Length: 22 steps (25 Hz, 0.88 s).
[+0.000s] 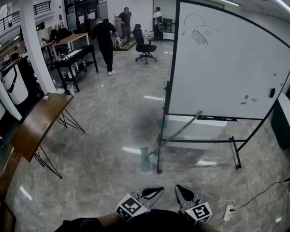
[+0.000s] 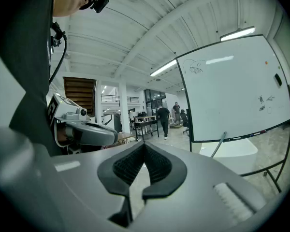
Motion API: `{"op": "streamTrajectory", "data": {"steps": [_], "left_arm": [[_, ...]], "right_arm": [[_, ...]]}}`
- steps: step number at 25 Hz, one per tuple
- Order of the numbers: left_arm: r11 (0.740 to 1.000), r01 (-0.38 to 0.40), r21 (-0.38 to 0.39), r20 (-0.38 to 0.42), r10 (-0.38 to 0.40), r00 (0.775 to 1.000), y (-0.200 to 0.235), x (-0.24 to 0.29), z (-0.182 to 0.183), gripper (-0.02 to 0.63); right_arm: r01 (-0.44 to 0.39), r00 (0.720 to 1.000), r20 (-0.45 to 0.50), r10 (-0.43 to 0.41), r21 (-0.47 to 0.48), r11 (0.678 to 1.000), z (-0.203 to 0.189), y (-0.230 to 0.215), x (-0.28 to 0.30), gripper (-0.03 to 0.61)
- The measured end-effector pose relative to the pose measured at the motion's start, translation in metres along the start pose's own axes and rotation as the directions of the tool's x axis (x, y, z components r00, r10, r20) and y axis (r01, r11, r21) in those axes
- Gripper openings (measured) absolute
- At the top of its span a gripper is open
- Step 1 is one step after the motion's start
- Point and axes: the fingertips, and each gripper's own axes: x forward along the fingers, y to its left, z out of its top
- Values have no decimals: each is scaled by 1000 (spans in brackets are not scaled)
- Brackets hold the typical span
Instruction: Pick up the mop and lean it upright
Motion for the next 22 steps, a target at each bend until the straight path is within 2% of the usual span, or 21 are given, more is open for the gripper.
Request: {"op": "streamTrajectory", "data": {"steps": [8,12,22], "left_arm": [[1000,6,3,-8,-6,1000,-2,0,-3,18],[1000,8,1,-11,-8,1000,-3,4,-5,18],[1000,5,-15,-29,-5,1000,-13,23,-4,18]], "right_arm": [[-1,1000,-3,1,-6,1000,0,3,-2,3],[-4,1000,-5,4,21,1000,5,5,-3,3],[-13,1000,-11,13,36,999,-4,-15,-14,5]]}}
